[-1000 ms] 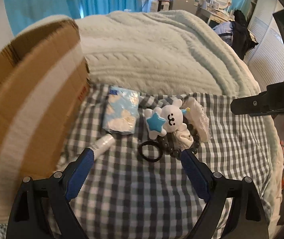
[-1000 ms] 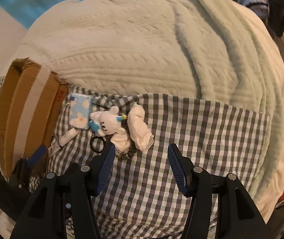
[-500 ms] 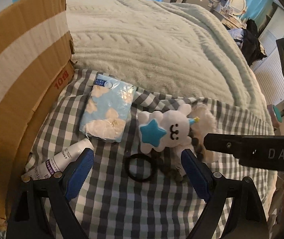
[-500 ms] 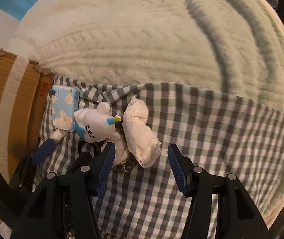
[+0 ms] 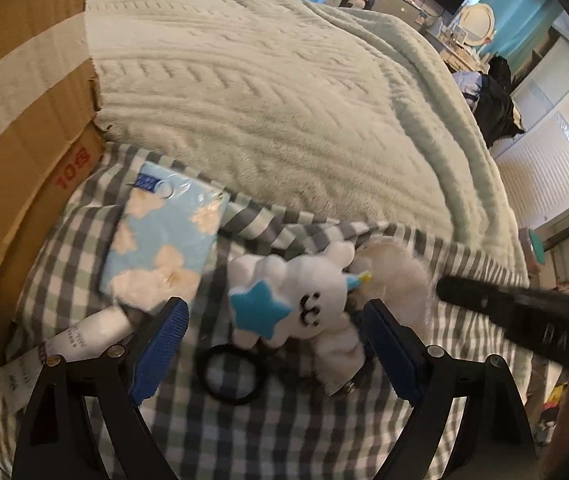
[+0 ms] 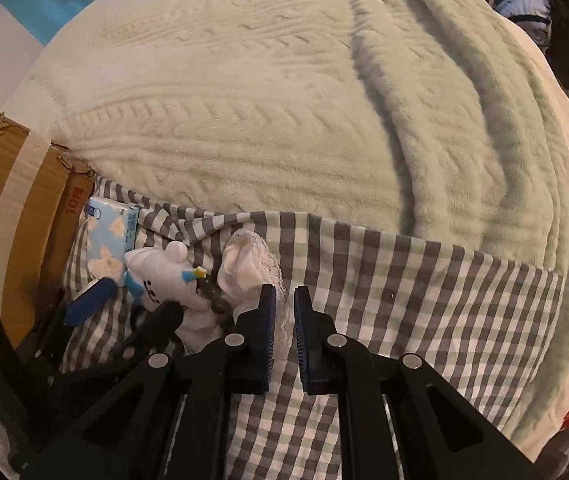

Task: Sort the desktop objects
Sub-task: 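Grasp the white star plush with the left gripper while the right grasps the lace cloth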

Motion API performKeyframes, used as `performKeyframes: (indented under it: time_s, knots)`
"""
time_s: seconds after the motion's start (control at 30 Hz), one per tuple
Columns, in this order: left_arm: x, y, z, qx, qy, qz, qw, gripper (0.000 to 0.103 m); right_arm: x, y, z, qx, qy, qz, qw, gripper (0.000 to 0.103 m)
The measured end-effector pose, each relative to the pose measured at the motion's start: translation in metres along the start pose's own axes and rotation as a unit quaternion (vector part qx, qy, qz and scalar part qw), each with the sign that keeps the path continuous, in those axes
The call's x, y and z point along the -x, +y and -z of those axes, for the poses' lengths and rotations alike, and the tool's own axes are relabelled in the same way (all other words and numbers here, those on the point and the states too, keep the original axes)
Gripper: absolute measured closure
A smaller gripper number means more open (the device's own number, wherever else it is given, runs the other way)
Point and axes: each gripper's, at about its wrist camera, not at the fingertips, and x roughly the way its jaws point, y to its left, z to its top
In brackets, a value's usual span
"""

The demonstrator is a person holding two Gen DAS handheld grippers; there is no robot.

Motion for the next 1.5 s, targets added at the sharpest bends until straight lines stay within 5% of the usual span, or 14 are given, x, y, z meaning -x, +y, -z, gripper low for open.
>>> performKeyframes:
  time_s: [0.17, 0.2, 0.27, 0.3, 0.33, 0.77, 0.87, 1.17, 1.5]
  knots:
    - [-0.015, -0.002, -0.005, -0.007, 0.023, -0.004, 0.9997, 0.012, 0.001, 0.0, -0.001, 0.005, -0.004, -0.019, 1.0, 0.093]
    - [-0.016, -0.004, -0.004, -0.012, 0.022, -0.004, 0.9997, 0.012, 0.001, 0.0, 0.0, 0.002, -0.005, -0.028, 1.0, 0.084]
    - [-0.016, -0.005, -0.003, -0.02, 0.021, 0.0, 0.9996, 0.019, 0.001, 0.002, 0.0, -0.002, -0.01, -0.036, 0.999, 0.069]
    - [-0.016, -0.005, -0.003, -0.021, 0.023, 0.006, 0.9995, 0.034, 0.001, 0.004, 0.001, 0.0, -0.01, -0.042, 0.999, 0.067]
    - [-0.018, -0.004, -0.004, -0.022, 0.031, 0.013, 0.9992, 0.039, 0.0, 0.008, 0.001, 0.002, -0.011, -0.045, 0.999, 0.067]
    - [-0.016, 0.003, -0.002, -0.018, 0.026, 0.036, 0.9988, 0.04, -0.031, 0.009, -0.003, -0.034, 0.038, -0.072, 0.996, 0.067]
    - [-0.014, 0.006, -0.001, -0.014, 0.023, 0.04, 0.9989, 0.04, -0.03, 0.008, -0.003, -0.034, 0.041, -0.079, 0.995, 0.095]
    - [0.004, 0.009, 0.002, -0.015, 0.012, 0.039, 0.9991, 0.04, 0.004, 0.006, -0.006, -0.02, 0.004, -0.054, 0.998, 0.1]
    - [0.068, 0.014, 0.002, -0.007, -0.033, 0.065, 0.9973, 0.04, 0.075, 0.01, 0.006, 0.019, -0.048, -0.007, 0.999, 0.1]
